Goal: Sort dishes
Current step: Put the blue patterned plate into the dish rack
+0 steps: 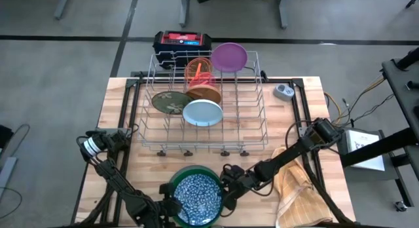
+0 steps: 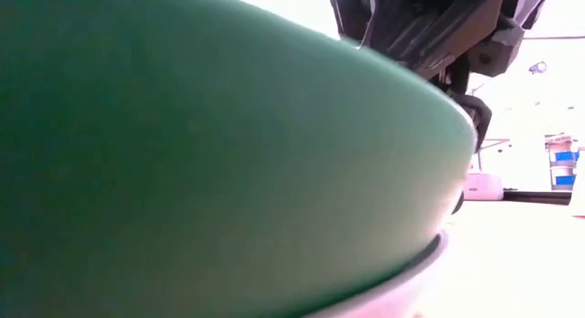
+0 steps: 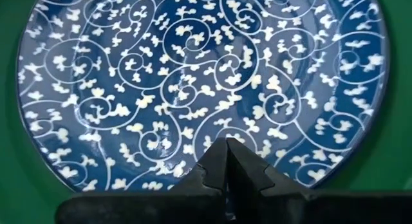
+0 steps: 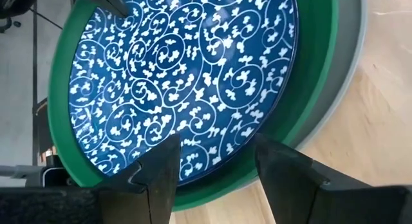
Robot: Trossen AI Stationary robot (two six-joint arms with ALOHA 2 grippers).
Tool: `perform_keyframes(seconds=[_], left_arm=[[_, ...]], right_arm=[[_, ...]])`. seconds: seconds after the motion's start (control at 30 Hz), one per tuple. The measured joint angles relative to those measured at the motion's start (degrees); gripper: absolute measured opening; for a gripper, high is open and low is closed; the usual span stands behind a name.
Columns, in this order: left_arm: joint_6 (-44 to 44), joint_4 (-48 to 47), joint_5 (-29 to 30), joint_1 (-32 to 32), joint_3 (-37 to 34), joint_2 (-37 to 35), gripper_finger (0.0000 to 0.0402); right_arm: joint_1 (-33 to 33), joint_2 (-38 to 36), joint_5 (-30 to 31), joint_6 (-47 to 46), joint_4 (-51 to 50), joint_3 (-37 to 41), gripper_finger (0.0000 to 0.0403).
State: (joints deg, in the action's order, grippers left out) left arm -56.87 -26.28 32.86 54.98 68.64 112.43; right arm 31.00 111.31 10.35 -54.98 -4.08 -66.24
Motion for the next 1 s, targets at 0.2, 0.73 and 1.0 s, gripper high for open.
perform_keyframes(seconds=[0.2, 0.73, 1.0], left_arm=[[-1.85, 4.33, 0.84, 0.07, -2.20, 0.68, 0.0000], [0.27, 9.09, 6.58, 0.13, -2.94, 4.13, 0.0000], [0.74, 9.84, 9.35, -0.04, -3.01, 4.28, 0.0000]], right_arm=[[-0.26, 0.13, 0.04, -0.52, -0.42, 0.07, 0.0190], [-2.72, 4.05, -3.52, 0.70, 10.43, 0.25, 0.0190], [-4.80, 4.33, -2.97, 3.92, 12.44, 0.39, 0.0175]])
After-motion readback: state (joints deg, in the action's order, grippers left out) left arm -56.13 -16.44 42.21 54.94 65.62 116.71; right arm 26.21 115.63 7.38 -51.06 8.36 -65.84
